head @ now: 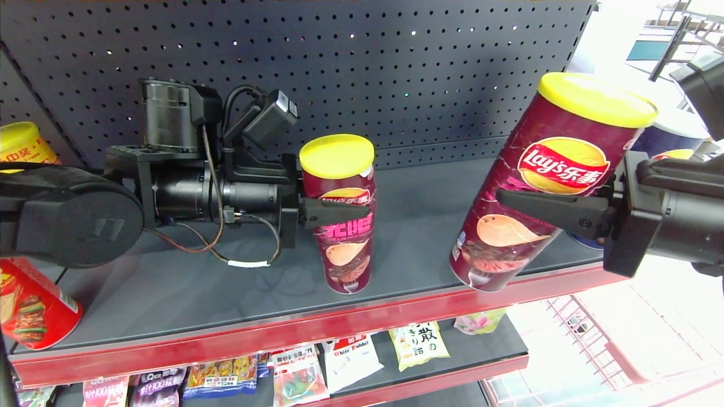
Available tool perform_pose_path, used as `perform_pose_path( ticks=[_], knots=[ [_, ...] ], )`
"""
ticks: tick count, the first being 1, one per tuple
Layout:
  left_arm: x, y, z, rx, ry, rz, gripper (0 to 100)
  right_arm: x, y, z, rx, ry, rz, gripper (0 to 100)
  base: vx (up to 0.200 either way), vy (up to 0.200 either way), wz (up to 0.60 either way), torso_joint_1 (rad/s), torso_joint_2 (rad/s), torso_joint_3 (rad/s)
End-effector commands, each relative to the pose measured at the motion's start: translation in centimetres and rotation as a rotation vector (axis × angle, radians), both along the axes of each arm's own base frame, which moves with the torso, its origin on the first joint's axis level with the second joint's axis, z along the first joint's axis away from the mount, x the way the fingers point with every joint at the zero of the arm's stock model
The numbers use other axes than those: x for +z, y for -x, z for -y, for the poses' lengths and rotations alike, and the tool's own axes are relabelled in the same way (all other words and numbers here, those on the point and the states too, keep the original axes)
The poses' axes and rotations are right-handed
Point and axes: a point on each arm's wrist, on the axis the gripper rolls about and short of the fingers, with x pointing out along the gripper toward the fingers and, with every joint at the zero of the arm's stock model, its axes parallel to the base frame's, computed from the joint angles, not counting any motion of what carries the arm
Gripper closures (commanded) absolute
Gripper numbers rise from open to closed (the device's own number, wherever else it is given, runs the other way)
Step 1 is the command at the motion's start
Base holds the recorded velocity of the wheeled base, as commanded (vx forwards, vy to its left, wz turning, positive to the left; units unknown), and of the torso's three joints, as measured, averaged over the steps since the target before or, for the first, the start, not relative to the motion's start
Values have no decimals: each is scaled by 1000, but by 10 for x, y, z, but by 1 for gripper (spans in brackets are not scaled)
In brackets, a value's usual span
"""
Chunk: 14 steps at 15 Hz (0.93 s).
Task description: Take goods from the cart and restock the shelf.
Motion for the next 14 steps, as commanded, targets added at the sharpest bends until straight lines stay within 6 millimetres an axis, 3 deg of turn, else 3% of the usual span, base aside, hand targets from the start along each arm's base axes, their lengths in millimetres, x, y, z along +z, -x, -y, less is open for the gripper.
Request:
perform_pose_path(
  ticks=[1,14],
  knots=[
    [-1,1,3,-8,-1,-3,100,-1,-1,0,-1,1,-2,100,0,0,0,0,0,0],
    [-8,6,4,-18,-12,-35,100,-1,-1,1,-7,2,-1,100,0,0,0,0,0,0]
  ],
)
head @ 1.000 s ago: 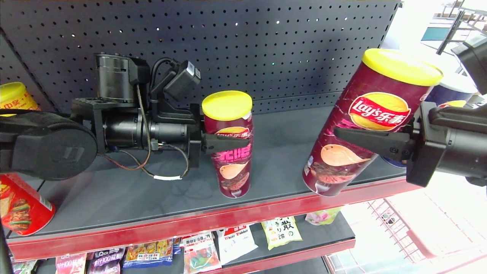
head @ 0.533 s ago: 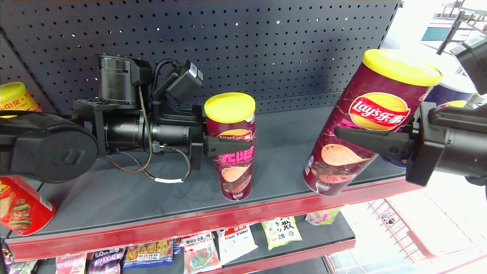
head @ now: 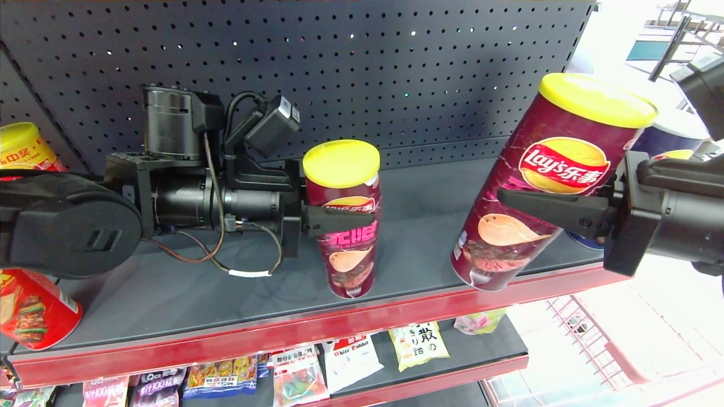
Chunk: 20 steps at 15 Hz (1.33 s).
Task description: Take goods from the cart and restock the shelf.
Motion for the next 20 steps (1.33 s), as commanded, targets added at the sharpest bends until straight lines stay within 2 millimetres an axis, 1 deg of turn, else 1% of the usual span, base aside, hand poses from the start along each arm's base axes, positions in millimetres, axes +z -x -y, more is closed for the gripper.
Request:
perform_pose_path(
  ticks=[1,2,3,6,8,10,12,15,16,17,18,19,20],
  knots=[
    [-2,-1,0,1,-4,-8,100,0,0,0,2,0,1,100,0,0,0,0,0,0],
    [-2,-1,0,4,-3,-5,100,1,0,0,2,-1,2,100,0,0,0,0,0,0],
    [-2,-1,0,4,-3,-5,0,1,-1,-1,0,-1,2,100,0,0,0,0,0,0],
    [-1,-1,-2,7,-2,-4,0,0,-4,-3,3,2,-3,100,0,0,0,0,0,0],
    [0,-3,-8,29,-1,2,0,3,-12,-8,3,1,-2,100,0,0,0,0,0,0],
    [0,3,-17,44,-3,-3,0,6,-26,-16,5,2,-3,100,0,0,0,0,0,0],
    [-2,14,-31,73,-9,-15,0,4,-42,-26,9,10,-16,100,0,0,0,0,0,0],
    [-11,39,-63,145,-22,-48,0,3,-77,-49,17,13,-23,100,0,0,0,0,0,0],
    [-13,52,-75,174,-24,-54,0,1,-92,-56,15,15,-30,100,0,0,0,0,0,0],
    [-13,61,-82,193,-20,-47,0,-4,-103,-62,14,21,-41,100,0,0,0,0,0,0],
    [-13,65,-85,200,-20,-46,0,-7,-106,-64,14,25,-47,100,0,0,0,0,0,0],
    [-12,72,-92,221,-16,-42,0,-12,-113,-68,14,32,-59,100,0,0,0,0,0,0],
    [-13,78,-102,259,-15,-38,0,-17,-125,-76,21,34,-65,100,0,0,0,0,0,0]
  ],
)
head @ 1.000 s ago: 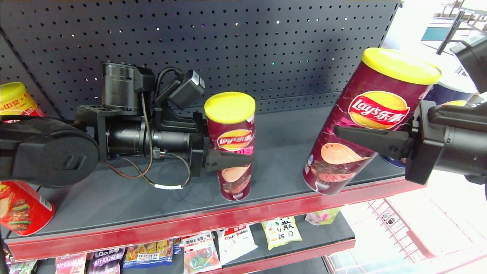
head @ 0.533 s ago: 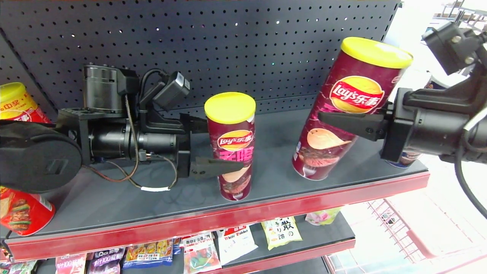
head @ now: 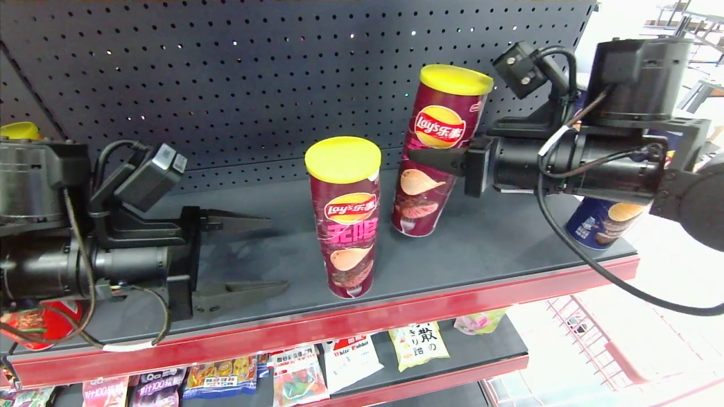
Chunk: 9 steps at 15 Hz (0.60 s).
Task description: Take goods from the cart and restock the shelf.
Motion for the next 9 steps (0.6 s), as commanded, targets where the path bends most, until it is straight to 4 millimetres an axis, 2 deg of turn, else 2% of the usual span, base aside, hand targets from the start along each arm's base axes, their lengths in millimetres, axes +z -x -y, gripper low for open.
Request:
perform_pose_path(
  ticks=[1,5,7,9],
  knots=[
    [6,18,-19,65,9,42,0,-21,-31,-20,7,23,-37,100,0,0,0,0,0,0],
    [11,28,-29,107,15,69,0,-21,-64,-41,17,-2,1,100,0,0,0,0,0,0],
    [10,29,-29,109,14,66,0,-20,-72,-46,19,-11,15,100,0,0,0,0,0,0],
    [11,29,-30,113,14,70,0,-20,-71,-50,29,-11,15,100,0,0,0,0,0,0]
  ],
)
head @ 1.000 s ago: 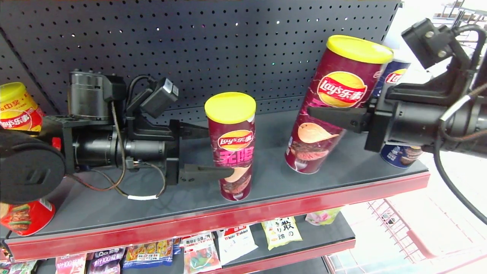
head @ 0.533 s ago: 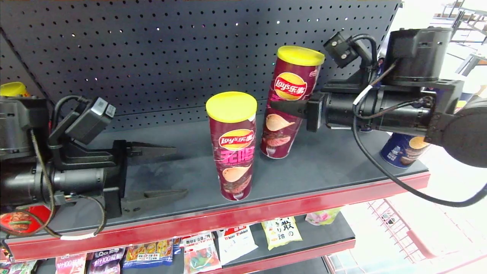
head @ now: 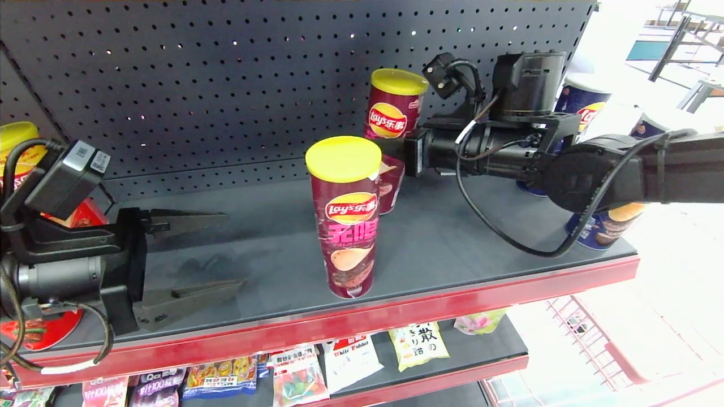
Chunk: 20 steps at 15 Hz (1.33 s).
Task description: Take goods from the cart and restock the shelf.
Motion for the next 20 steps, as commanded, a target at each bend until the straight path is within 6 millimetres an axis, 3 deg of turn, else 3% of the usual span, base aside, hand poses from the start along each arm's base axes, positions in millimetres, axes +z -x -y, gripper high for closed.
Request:
perform_pose_path(
  ticks=[1,11,12,16,20],
  knots=[
    [2,1,-1,1,1,10,0,-9,-4,-8,12,10,-16,100,0,0,0,0,0,0],
    [2,1,-1,2,2,10,0,-19,-4,-19,31,17,-42,100,0,0,0,0,0,0],
    [2,1,-1,2,2,9,0,-19,-4,-19,31,19,-42,0,0,0,0,0,0,0],
    [0,0,-1,19,-5,1,0,-16,5,-18,34,-7,-80,0,0,0,0,0,0,0],
    [-3,-3,-1,48,-17,-12,0,-2,30,1,23,-9,-76,0,0,0,0,0,0,0]
  ],
)
